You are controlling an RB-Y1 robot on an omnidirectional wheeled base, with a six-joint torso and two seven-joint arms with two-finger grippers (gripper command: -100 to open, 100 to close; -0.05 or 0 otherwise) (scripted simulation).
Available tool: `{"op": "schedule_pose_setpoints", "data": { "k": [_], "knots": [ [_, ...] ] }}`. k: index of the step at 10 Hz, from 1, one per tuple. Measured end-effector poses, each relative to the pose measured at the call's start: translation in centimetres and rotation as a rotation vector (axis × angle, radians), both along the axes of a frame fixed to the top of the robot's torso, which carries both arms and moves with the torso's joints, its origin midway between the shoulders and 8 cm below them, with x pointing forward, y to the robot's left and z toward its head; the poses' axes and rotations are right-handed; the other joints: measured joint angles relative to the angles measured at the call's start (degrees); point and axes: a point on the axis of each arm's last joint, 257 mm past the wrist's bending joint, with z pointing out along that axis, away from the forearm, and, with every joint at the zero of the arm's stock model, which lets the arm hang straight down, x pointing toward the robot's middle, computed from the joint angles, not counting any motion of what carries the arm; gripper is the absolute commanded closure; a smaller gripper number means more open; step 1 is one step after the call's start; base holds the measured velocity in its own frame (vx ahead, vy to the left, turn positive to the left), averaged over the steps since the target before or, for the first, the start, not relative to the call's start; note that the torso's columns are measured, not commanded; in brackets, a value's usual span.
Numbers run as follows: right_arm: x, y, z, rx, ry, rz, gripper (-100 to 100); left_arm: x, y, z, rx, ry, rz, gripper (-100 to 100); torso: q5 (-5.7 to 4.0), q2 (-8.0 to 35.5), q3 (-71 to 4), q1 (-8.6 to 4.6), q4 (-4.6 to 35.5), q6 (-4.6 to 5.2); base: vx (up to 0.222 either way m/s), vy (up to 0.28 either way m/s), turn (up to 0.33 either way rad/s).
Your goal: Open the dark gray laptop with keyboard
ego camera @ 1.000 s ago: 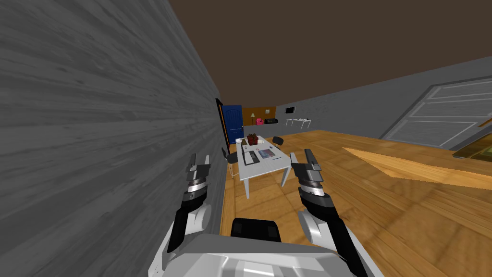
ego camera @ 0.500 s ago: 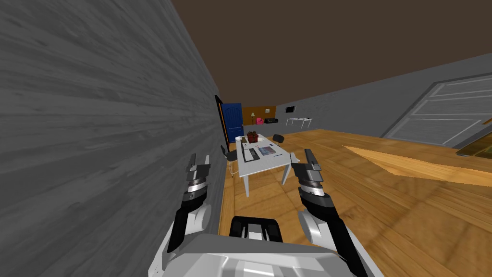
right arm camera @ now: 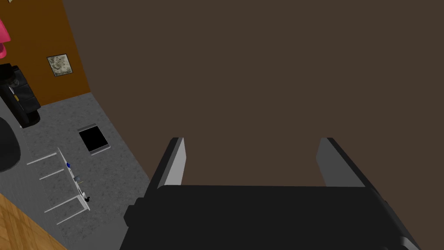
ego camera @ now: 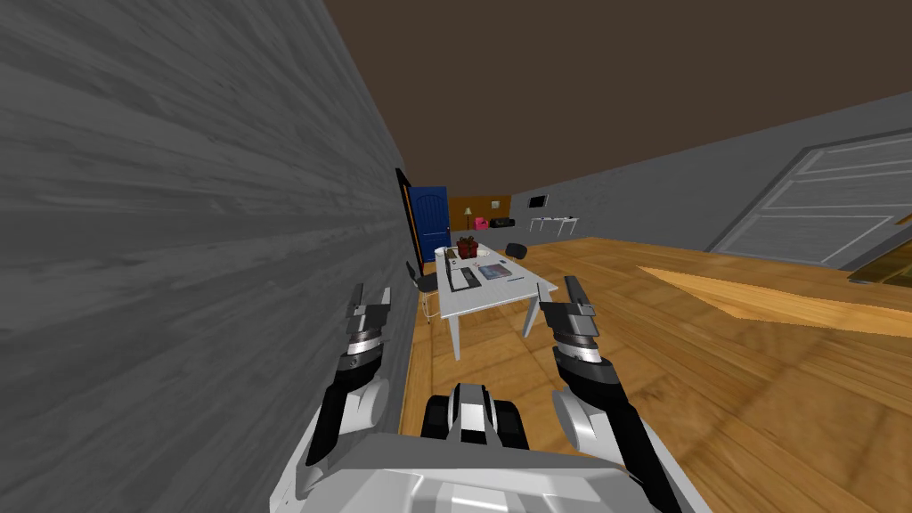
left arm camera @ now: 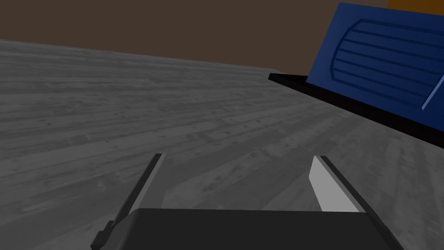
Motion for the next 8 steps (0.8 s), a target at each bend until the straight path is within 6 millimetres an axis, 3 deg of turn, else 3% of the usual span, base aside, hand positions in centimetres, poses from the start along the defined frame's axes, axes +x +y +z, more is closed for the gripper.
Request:
{"op": "schedule_pose_setpoints", "data": {
  "k": [4, 8],
  "knots": [
    [0.0, 0.0, 0.0, 0.0, 0.0, 0.0, 0, 1.8, 0.8, -1.5, 0.029, 0.09, -0.015, -100, 0.0, 0.23, -0.3, 0.01, 0.24, 0.0, 0.015, -0.098, -0.048],
    [0.0, 0.0, 0.0, 0.0, 0.0, 0.0, 0, 3.8, 3.3, -3.9, -0.001, 0.206, 0.004, -100, 0.02, 0.2, -0.32, 0.07, 0.23, 0.0, 0.028, -0.129, -0.064]
  ]
}}
